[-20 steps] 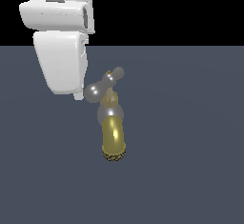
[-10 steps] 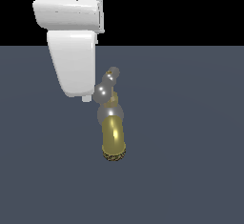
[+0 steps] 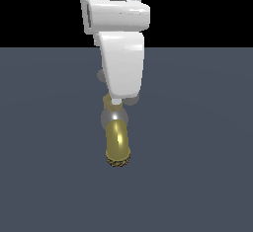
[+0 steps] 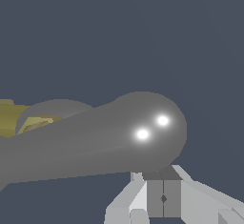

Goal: Turn on the faucet by rotating a designated handle.

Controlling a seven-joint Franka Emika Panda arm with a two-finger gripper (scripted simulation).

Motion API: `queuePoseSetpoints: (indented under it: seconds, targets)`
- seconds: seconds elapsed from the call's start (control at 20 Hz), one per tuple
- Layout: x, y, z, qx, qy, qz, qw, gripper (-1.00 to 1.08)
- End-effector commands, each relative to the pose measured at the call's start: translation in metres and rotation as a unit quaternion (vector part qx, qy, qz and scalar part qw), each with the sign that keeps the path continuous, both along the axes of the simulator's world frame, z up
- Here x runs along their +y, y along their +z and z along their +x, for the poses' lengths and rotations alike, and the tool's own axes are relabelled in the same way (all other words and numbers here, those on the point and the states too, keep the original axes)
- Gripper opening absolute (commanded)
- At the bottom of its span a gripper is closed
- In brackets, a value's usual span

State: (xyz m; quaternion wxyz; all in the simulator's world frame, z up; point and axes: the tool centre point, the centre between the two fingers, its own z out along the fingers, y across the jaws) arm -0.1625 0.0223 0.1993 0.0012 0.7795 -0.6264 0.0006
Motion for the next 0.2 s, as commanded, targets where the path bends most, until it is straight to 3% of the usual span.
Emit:
queuePoseSetpoints:
  seconds: [0.0,0.15]
  targets:
    - [-0.028,0.0,0.001,-0.001,-0.018,0.001,0.9998,-1.0]
    - [-0.039,0.0,0.002,0.0,-0.019,0.001,0.9998,-1.0]
